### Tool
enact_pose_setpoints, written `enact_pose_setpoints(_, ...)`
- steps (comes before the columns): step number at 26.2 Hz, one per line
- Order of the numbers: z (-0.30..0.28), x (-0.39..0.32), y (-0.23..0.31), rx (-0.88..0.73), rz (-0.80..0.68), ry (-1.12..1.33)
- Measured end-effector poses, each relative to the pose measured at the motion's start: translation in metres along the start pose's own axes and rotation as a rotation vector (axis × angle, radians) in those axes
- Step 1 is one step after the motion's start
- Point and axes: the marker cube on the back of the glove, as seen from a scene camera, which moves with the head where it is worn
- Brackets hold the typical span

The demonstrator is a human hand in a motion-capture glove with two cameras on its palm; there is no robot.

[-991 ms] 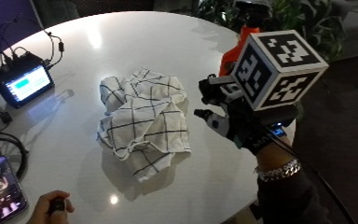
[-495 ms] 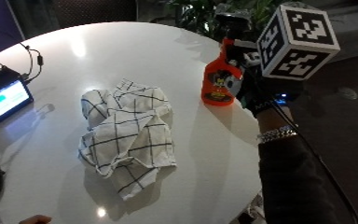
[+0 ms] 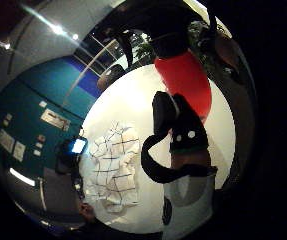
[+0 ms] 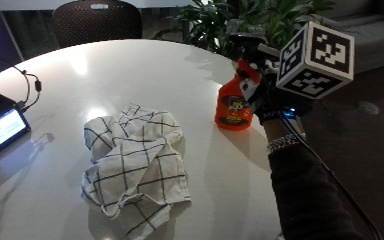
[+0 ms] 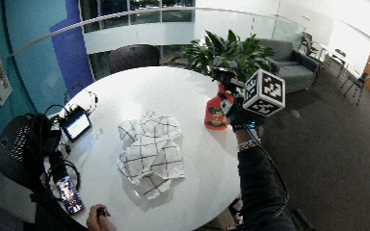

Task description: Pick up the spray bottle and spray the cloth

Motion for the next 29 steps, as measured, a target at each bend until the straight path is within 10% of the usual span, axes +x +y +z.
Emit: enact_pose_setpoints(29,0.027,0.001,-0.021,0.392,0.311,-0.694)
